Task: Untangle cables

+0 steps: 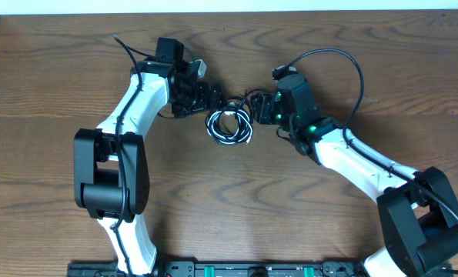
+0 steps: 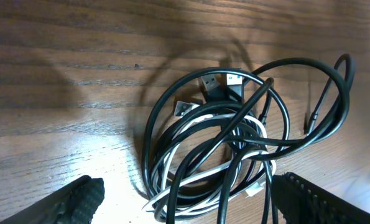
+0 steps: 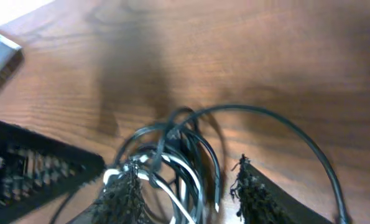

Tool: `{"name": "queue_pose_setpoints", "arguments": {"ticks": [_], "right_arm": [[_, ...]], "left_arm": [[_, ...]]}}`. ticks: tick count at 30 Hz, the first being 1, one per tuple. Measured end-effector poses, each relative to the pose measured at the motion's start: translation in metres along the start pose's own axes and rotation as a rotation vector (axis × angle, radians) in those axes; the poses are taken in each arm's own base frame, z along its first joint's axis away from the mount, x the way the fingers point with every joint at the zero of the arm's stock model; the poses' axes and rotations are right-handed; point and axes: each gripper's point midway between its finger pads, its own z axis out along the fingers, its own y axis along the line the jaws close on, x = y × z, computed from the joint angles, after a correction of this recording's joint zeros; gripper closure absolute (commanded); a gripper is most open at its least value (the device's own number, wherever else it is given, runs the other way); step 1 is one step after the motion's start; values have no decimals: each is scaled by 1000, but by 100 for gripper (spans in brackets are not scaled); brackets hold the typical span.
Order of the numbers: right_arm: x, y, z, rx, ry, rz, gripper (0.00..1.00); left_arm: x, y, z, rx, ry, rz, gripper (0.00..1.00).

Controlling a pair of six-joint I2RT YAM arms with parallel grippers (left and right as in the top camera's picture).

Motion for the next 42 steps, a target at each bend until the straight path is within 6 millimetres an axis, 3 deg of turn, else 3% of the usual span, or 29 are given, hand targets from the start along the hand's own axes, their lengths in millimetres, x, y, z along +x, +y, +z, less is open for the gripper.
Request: {"name": "queue_pose_setpoints", "arguments": {"ticks": [2, 6, 9, 14, 20, 26, 32, 42], "right_arm": [[-6, 6, 1, -10, -34, 12, 57], [-8, 6, 7, -10, -58, 84, 57], [-3, 1, 18, -7, -57, 121, 57], [18, -12, 46, 2, -22, 153, 58], [25, -13, 62, -32, -26, 161, 63], [19, 5, 63, -128, -39, 152, 67], [30, 11, 62, -169, 24, 150, 68], [21, 25, 58, -267, 19, 137, 61]], "left_arm": [[0, 0, 0, 0, 0, 0, 9], [2, 0, 0, -1, 7, -3, 25], [2, 0, 0, -2, 10, -2, 31], [2, 0, 0, -2, 10, -5, 31], [2, 0, 0, -2, 9, -5, 30], [2, 0, 0, -1, 7, -4, 30], [2, 0, 0, -1, 6, -3, 31], [1, 0, 0, -1, 6, -3, 31]]}}
